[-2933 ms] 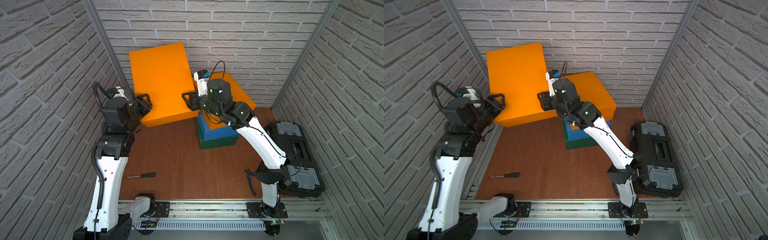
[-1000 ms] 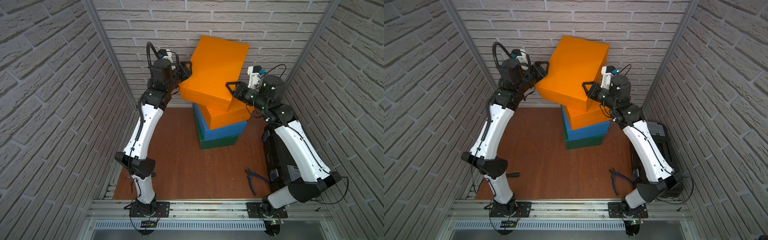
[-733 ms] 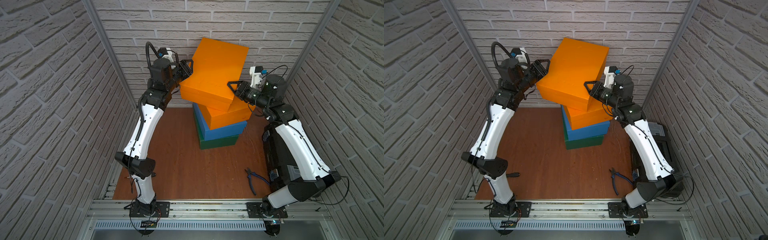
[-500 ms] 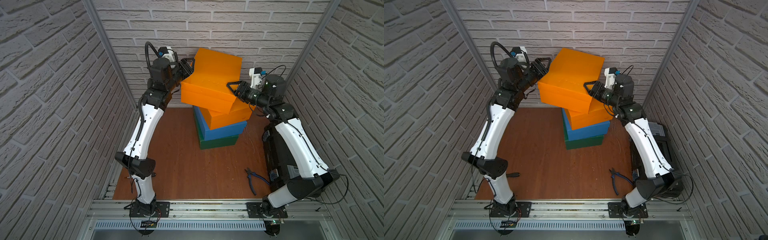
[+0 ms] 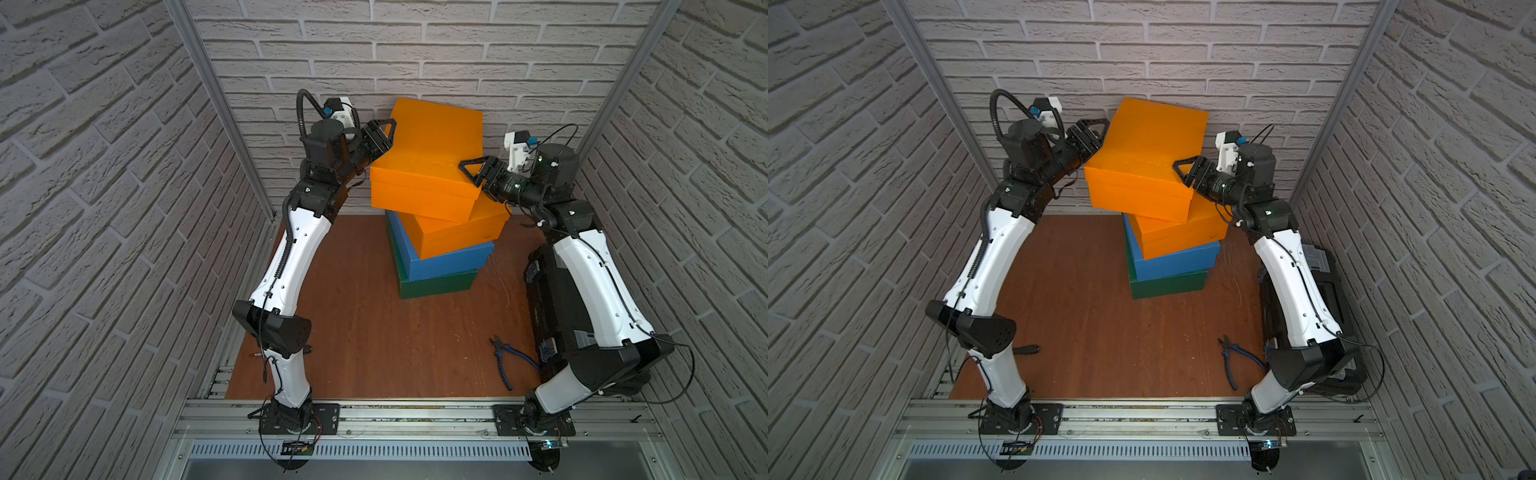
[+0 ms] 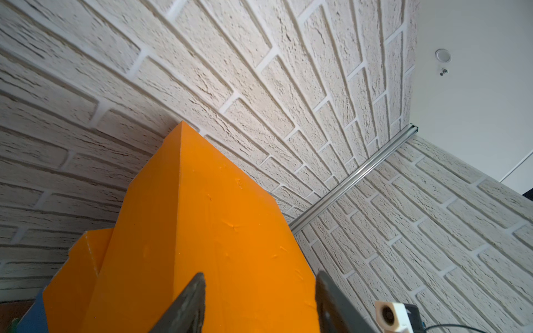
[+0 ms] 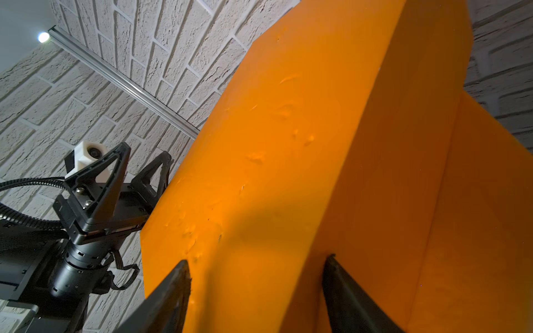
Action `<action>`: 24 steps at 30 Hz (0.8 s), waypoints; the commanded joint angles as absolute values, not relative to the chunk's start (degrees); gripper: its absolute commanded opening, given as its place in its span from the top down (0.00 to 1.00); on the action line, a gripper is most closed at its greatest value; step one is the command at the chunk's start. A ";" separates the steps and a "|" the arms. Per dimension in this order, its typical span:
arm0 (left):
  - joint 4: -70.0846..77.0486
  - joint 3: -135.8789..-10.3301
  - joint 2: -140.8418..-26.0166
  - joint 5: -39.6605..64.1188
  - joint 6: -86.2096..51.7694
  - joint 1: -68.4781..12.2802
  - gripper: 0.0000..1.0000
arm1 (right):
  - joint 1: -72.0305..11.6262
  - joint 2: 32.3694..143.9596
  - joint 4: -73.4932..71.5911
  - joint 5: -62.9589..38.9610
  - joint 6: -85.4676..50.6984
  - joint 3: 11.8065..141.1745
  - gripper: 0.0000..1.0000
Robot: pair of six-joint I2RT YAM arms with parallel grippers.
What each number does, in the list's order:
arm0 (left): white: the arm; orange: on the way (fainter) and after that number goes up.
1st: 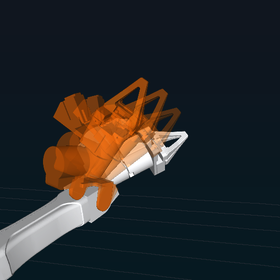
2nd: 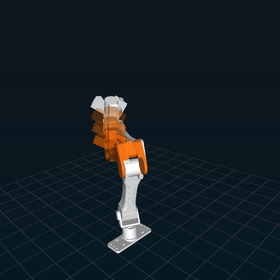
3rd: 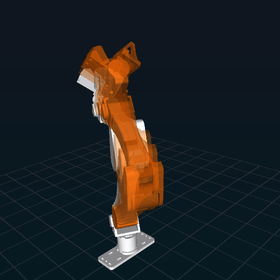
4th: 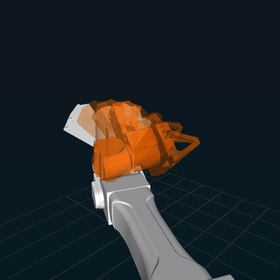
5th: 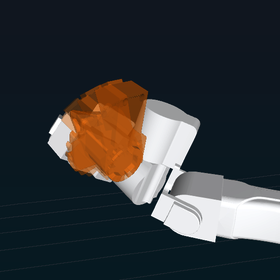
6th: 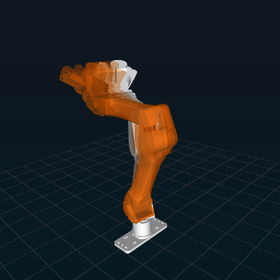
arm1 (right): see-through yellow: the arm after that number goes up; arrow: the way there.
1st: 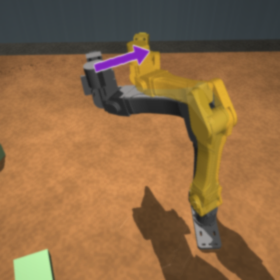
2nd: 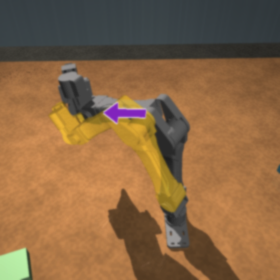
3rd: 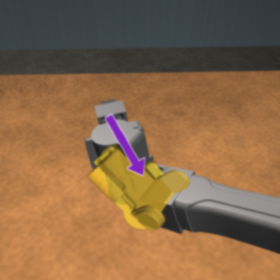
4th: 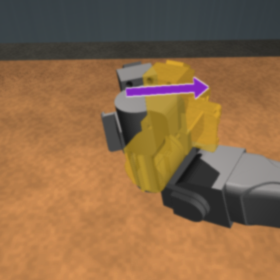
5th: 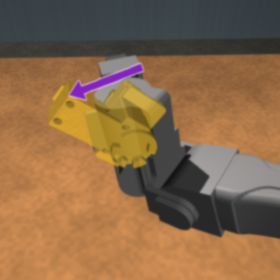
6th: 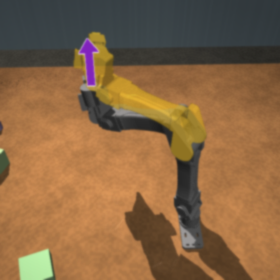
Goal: Stack the shoeboxes
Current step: Place the shoebox at the shoebox.
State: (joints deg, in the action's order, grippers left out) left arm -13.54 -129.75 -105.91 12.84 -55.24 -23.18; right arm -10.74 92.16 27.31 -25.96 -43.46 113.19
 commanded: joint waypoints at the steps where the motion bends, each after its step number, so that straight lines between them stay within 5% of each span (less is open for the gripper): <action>1: -9.47 -125.14 -104.35 18.88 -58.14 -25.50 0.40 | -11.03 92.74 29.97 -31.35 -42.18 115.29 0.27; 24: -5.10 -115.37 -96.40 18.36 -59.15 -24.63 0.38 | -2.48 97.94 38.35 -31.13 -38.51 124.42 0.26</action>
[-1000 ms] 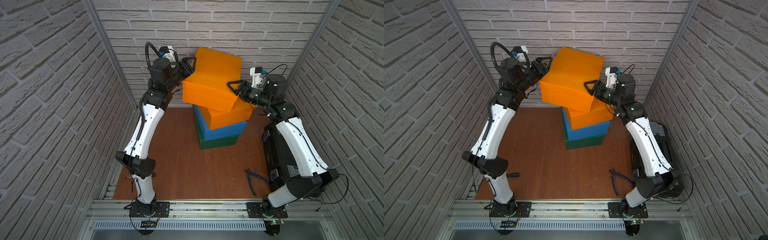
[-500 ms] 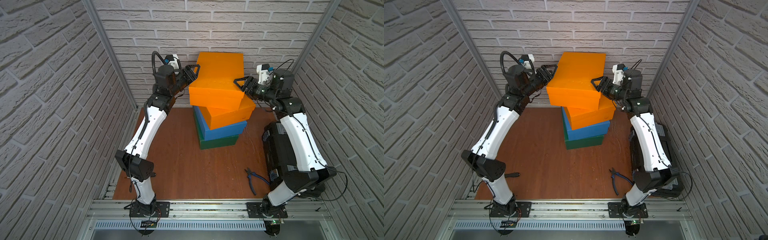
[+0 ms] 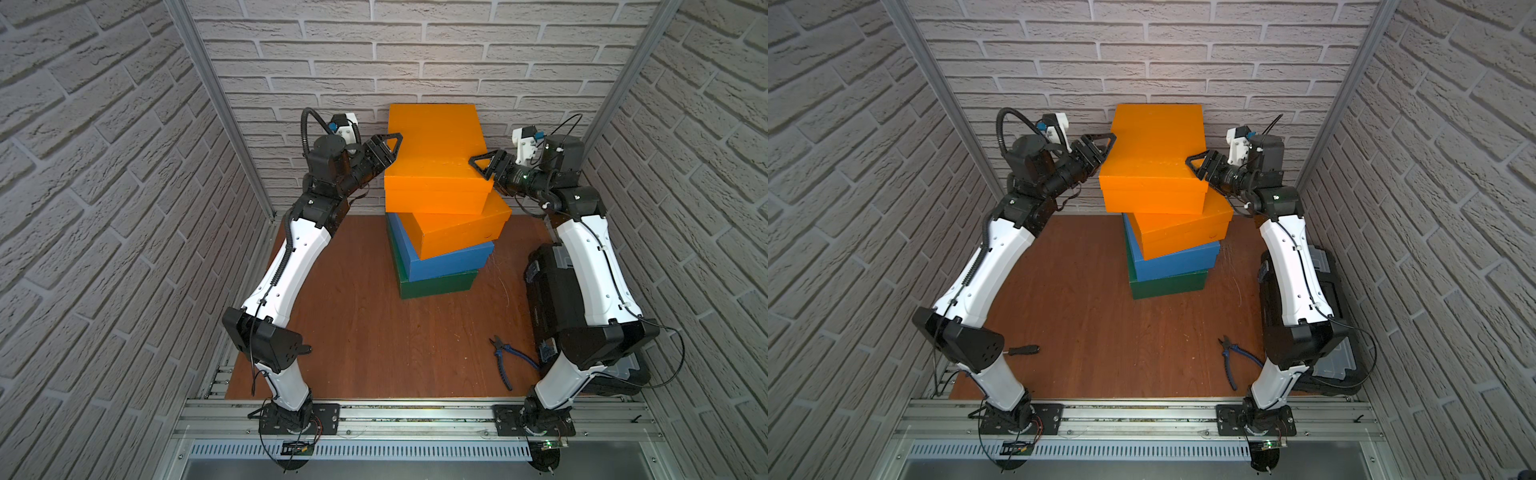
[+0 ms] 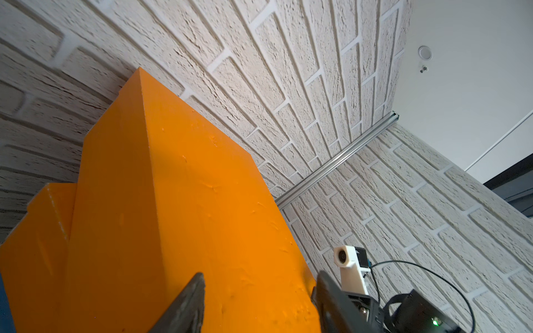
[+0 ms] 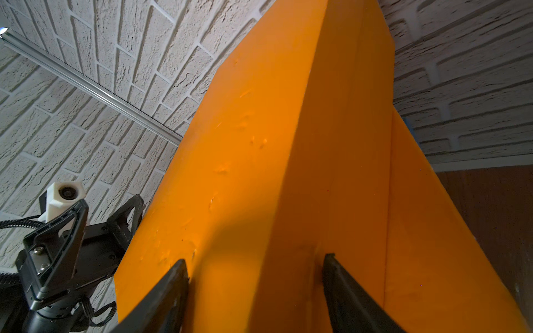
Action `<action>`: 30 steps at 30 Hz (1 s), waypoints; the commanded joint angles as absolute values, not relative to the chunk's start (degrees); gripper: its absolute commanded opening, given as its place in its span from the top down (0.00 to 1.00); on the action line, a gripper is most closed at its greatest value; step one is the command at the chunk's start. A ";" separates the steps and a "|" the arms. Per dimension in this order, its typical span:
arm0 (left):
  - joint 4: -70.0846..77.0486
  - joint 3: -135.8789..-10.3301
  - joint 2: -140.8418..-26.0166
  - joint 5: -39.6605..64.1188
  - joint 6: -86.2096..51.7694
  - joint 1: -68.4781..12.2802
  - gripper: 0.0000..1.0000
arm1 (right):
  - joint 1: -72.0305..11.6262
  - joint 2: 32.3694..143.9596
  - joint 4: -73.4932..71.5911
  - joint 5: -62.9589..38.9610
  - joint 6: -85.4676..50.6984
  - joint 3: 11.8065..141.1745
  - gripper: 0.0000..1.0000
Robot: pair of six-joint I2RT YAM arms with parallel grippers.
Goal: Stack the shoeboxes
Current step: Place the shoebox at the shoebox.
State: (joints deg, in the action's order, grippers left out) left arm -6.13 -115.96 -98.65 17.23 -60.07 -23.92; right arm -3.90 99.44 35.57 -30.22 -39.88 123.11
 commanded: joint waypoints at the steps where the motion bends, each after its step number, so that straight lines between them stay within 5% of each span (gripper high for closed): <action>1: -5.61 -115.63 -96.32 18.13 -58.82 -24.53 0.38 | -1.90 97.63 38.66 -31.05 -38.52 124.69 0.26; 12: -6.50 -112.72 -92.77 18.41 -58.45 -20.04 0.38 | 3.30 94.56 40.87 -30.84 -37.00 125.95 0.26; 18: -8.24 -109.43 -88.70 17.94 -56.46 -17.16 0.38 | 6.81 90.77 38.52 -34.07 -37.45 121.75 0.34; 22: -10.03 -104.84 -85.85 16.90 -55.41 -15.19 0.38 | 7.71 85.59 39.75 -27.58 -35.28 115.49 0.56; 25: -9.00 -99.38 -83.83 17.19 -56.86 -13.21 0.40 | 8.27 81.56 38.55 -21.60 -34.46 107.38 0.93; 30: -7.57 -91.30 -82.36 19.59 -60.15 -9.67 0.45 | 8.92 77.91 35.72 -15.89 -36.00 95.62 0.97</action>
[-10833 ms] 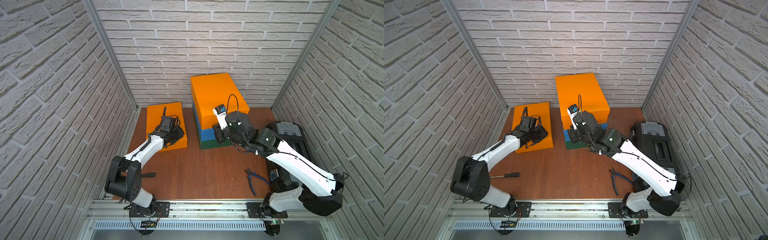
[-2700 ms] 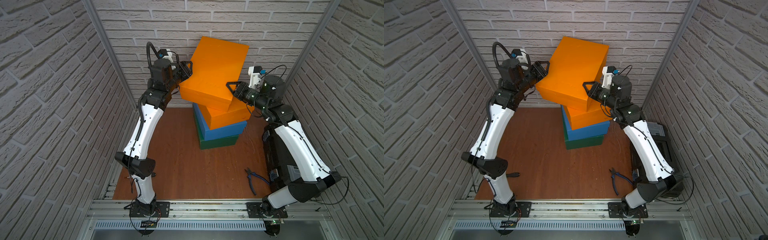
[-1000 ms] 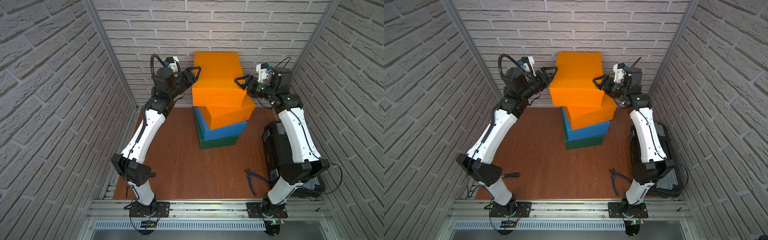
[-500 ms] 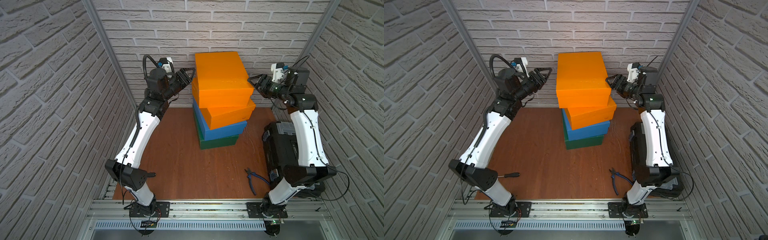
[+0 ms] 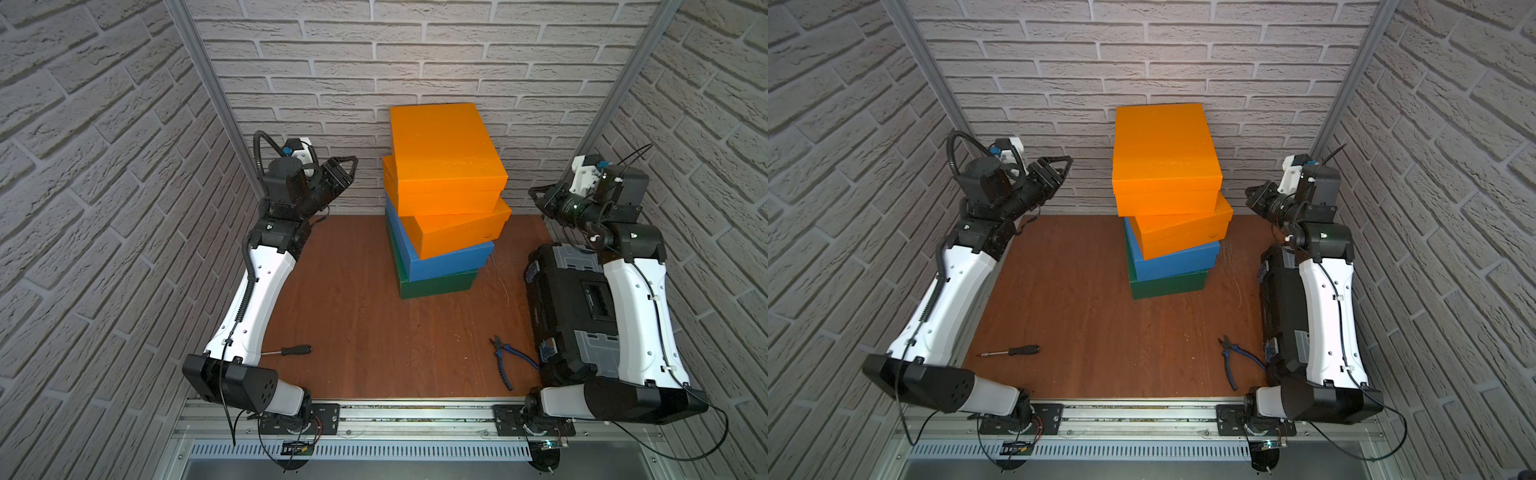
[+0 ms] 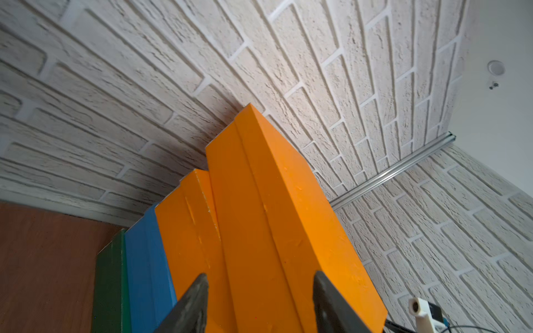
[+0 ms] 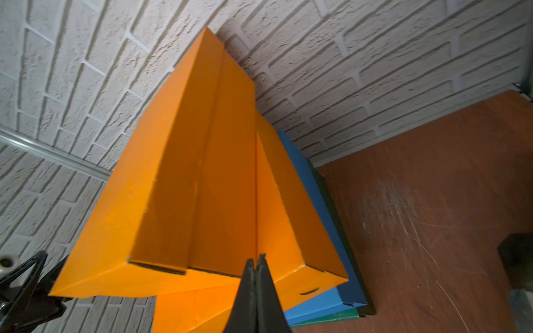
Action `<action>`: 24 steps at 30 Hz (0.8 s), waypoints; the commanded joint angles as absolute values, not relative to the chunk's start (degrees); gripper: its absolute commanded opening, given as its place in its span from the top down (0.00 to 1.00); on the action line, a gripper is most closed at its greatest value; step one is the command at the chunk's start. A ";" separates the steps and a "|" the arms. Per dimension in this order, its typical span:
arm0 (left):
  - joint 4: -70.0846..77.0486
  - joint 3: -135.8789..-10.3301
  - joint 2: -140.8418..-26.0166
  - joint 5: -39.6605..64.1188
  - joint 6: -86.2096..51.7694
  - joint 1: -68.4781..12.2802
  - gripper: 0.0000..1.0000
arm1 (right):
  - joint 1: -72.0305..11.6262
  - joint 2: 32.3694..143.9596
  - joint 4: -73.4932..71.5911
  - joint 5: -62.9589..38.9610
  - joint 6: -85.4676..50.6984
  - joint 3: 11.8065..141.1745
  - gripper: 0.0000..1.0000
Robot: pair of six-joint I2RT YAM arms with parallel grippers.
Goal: Stack the shoeboxes
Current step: Place the shoebox at the shoebox, then adjust the shoeboxes at the center of the board.
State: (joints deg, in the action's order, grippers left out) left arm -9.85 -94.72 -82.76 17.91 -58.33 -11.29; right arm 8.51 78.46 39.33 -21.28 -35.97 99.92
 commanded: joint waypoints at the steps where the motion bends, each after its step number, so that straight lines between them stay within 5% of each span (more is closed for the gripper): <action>1: -7.20 -90.00 -82.35 20.00 -60.56 -9.29 0.47 | 8.96 77.60 35.18 -15.39 -36.38 94.04 0.97; 24: -0.34 -77.39 -90.96 25.28 -65.42 -8.25 0.51 | 3.66 79.65 26.83 -7.35 -33.80 66.21 0.97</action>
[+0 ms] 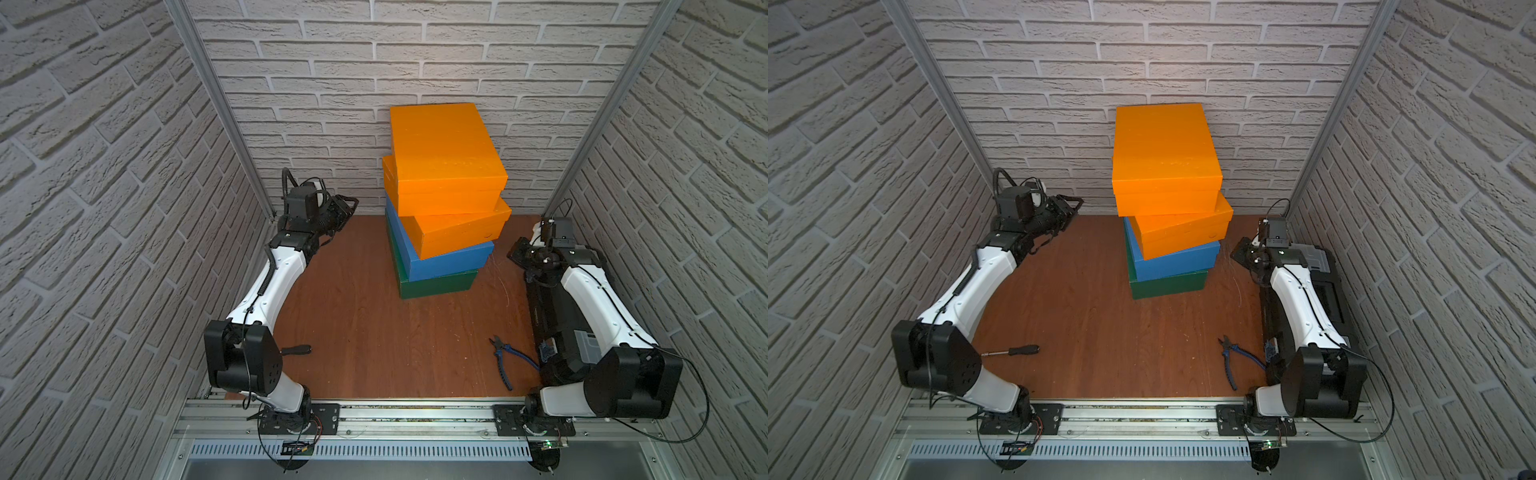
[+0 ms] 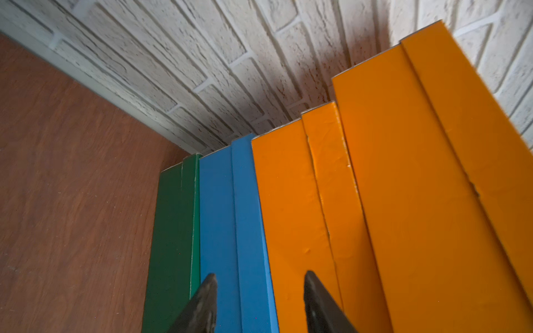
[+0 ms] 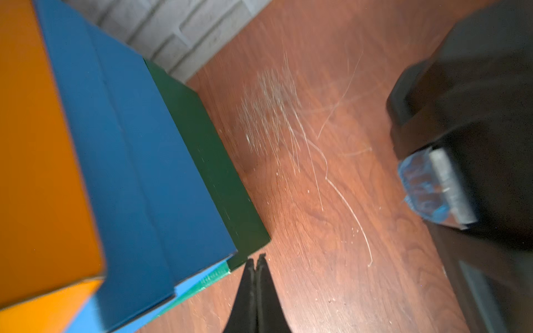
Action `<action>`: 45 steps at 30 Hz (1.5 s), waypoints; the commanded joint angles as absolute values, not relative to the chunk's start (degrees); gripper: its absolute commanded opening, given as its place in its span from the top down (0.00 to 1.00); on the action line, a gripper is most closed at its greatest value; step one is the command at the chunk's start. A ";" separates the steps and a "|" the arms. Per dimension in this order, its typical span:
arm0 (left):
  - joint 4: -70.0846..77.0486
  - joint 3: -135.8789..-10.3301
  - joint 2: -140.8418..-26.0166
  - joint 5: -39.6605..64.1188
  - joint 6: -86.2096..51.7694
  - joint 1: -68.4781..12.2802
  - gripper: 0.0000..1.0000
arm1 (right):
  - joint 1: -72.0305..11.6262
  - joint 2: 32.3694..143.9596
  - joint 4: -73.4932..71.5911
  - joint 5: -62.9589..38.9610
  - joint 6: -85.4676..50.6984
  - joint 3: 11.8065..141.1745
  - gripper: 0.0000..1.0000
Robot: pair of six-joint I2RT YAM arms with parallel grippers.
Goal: Stack the shoeboxes
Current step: Adjust the shoeboxes at the center of the board.
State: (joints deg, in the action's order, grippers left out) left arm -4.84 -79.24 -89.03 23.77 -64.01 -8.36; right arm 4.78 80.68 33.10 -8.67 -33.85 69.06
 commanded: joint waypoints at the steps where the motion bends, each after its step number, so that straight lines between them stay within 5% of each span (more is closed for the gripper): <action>1: 0.04 -76.95 -91.74 25.58 -65.85 -8.26 0.52 | 3.49 80.05 25.56 -7.53 -34.17 64.74 0.97; 26: 9.89 -74.93 -114.83 29.22 -72.73 -12.07 0.54 | 2.86 101.10 -13.63 -21.60 -40.18 51.44 0.97; 45: 19.41 -72.17 -121.20 32.60 -79.21 -14.33 0.43 | -9.98 111.65 -19.67 -21.71 -43.25 56.69 0.97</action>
State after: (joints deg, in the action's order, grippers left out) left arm 13.87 -74.13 -121.58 29.95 -77.41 -13.32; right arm -7.64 111.35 -16.21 -20.45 -41.95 55.33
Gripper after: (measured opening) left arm 0.574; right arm 0.050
